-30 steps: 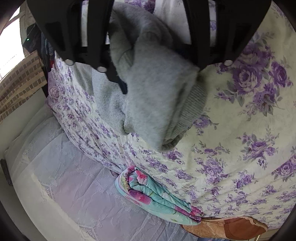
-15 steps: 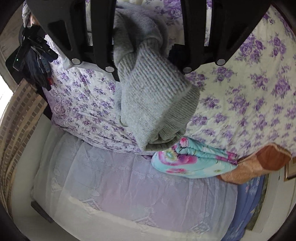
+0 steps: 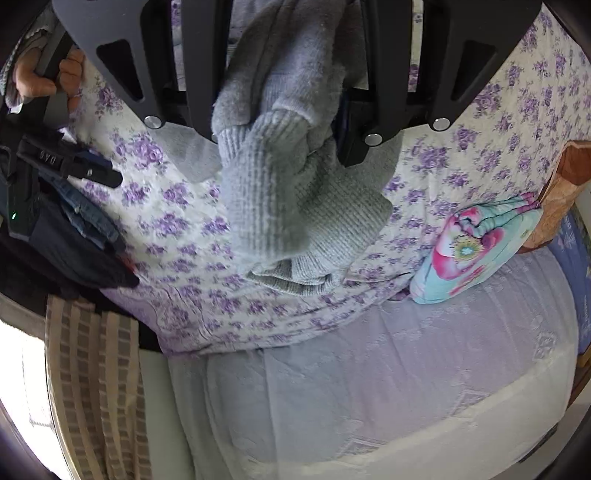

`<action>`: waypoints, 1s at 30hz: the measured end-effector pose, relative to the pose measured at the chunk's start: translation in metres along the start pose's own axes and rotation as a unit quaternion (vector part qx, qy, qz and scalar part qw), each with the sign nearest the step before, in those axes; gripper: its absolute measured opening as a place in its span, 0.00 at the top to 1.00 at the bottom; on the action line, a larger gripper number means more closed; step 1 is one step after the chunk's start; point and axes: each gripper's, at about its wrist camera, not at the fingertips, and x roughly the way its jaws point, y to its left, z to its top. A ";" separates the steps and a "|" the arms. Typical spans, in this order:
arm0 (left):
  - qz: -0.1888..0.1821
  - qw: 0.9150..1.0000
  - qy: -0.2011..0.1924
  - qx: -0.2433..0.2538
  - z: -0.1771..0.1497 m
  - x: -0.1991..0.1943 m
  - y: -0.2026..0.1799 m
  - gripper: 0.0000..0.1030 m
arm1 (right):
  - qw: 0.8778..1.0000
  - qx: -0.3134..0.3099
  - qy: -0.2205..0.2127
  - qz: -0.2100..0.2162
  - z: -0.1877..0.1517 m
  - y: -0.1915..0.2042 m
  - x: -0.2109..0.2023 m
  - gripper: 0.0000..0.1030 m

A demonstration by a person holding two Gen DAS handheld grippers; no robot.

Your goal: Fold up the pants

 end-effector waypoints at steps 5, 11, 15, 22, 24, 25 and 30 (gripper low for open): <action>0.027 0.994 0.050 0.096 -0.027 0.033 -0.074 0.68 | 0.999 0.023 -0.018 0.034 0.002 -0.010 -0.005 0.04; 0.008 0.996 0.077 0.047 -0.025 0.023 -0.049 0.35 | 0.998 0.031 -0.022 0.044 0.005 -0.013 -0.005 0.04; -0.002 0.996 0.072 0.046 -0.031 0.017 -0.052 0.34 | 0.998 0.030 -0.022 0.042 0.004 -0.012 -0.006 0.04; -0.035 0.997 0.014 0.072 -0.027 -0.011 -0.070 0.13 | 0.999 0.022 -0.018 0.030 0.003 -0.009 -0.004 0.04; -0.038 0.997 0.016 0.060 -0.026 -0.011 -0.063 0.13 | 0.999 0.022 -0.018 0.029 0.003 -0.009 -0.004 0.04; -0.040 0.998 0.019 0.050 -0.026 -0.010 -0.058 0.13 | 0.999 0.021 -0.017 0.029 0.003 -0.009 -0.004 0.04; -0.031 0.999 0.025 -0.007 -0.031 -0.011 -0.026 0.13 | 0.999 0.018 -0.015 0.024 0.003 -0.010 -0.004 0.04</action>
